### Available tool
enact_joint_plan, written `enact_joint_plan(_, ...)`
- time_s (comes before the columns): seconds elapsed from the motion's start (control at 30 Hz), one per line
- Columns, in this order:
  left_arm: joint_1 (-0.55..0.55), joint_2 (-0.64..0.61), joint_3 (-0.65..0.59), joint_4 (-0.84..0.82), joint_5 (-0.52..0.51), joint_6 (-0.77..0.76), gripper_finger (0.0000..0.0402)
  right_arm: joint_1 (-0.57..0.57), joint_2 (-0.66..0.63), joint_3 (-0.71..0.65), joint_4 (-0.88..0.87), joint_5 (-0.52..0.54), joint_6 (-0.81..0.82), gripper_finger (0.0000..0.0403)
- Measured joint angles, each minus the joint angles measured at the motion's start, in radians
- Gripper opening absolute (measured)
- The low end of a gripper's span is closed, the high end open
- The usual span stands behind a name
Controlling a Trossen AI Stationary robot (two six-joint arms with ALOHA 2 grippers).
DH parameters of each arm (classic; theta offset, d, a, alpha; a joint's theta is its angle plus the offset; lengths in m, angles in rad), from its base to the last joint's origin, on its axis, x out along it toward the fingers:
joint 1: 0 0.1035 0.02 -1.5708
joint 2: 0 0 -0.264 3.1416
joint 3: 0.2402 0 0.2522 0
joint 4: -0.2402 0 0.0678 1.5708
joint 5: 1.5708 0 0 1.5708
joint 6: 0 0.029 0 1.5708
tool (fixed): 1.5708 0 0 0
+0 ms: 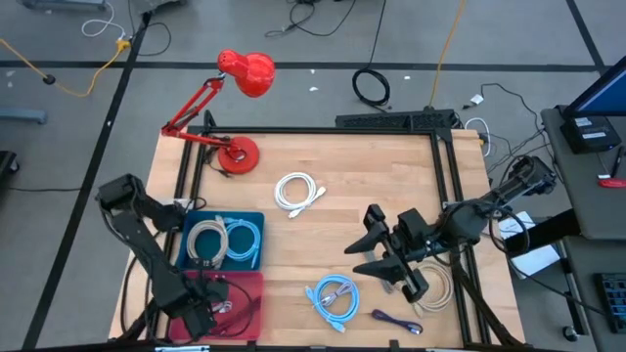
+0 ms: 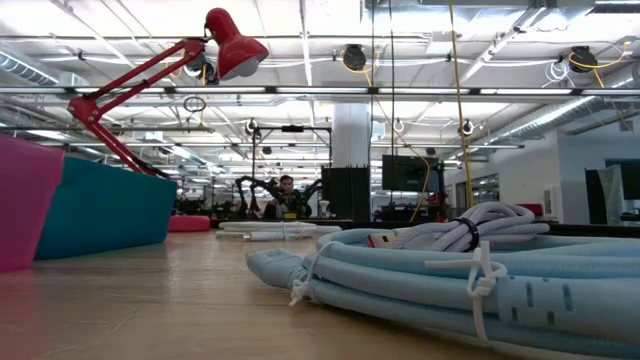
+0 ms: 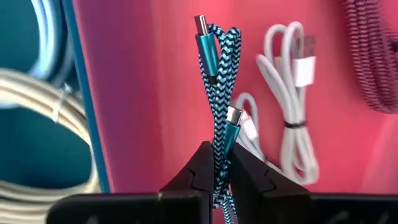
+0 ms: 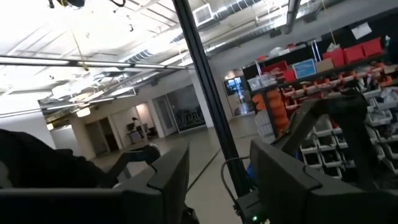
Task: Pick & Place USB Port
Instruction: Put the blue and black USB cable into the red bin, then put the white and black USB cable into the red bin
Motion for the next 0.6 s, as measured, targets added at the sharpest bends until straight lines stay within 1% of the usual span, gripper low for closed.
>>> enact_joint_plan(0.1,0.008,0.018,0.000,-0.007,-0.003,0.052,0.0042,-0.002,0.000,0.000,-0.007,0.000,0.014,0.0160)
enact_joint_plan(0.27,0.015,0.014,0.000,-0.004,-0.004,0.067,0.0068,-0.002,0.000,0.000,-0.020,-0.001,0.017,0.0159)
enact_joint_plan(0.43,0.023,0.010,0.000,-0.004,-0.011,0.004,0.0090,-0.002,0.000,0.000,-0.043,0.000,0.020,0.0156)
enact_joint_plan(0.6,0.032,0.010,0.010,0.000,0.003,-0.027,0.0123,-0.002,0.000,0.000,-0.047,0.000,0.034,0.0155)
